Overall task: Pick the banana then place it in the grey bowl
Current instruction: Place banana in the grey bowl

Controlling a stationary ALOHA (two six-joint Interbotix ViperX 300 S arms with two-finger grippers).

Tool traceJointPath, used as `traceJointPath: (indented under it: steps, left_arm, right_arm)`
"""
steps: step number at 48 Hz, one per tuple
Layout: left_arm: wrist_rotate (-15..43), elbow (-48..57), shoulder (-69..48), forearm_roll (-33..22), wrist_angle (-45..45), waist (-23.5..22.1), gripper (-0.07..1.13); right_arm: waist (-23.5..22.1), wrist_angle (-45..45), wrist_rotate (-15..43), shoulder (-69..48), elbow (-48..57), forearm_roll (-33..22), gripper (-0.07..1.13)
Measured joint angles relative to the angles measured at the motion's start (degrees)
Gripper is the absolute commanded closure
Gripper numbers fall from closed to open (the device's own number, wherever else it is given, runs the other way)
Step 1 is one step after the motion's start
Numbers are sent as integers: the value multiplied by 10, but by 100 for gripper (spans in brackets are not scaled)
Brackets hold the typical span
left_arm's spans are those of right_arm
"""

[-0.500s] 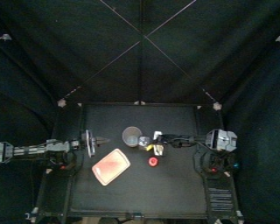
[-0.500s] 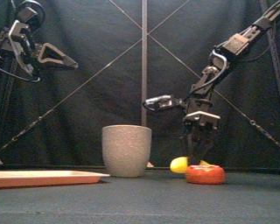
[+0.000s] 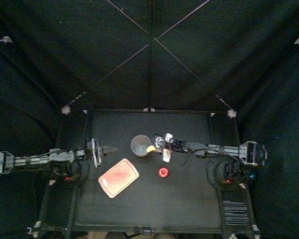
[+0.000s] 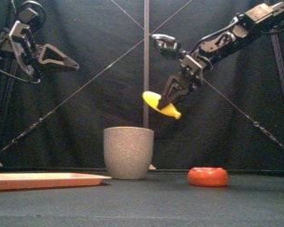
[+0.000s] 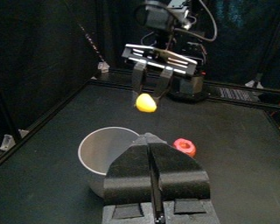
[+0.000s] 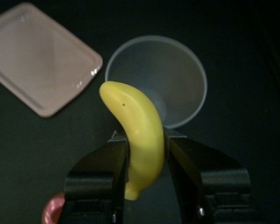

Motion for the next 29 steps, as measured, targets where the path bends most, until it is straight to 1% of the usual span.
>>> traceJointPath:
  steps: [7,13,23,29]
  left_arm:
    - [1,0,1,-1,0,3,100]
    - [1,0,0,0,0,4,100]
    - [1,0,0,-1,0,4,100]
    - [2,0,0,-1,0,4,100]
  right_arm:
    - [-2,-98,0,-2,0,14,39]
    - [-9,-161,0,13,-1,19,39]
    - [-24,-221,1,65,-8,38,39]
    - [-29,-236,0,96,-19,60,37]
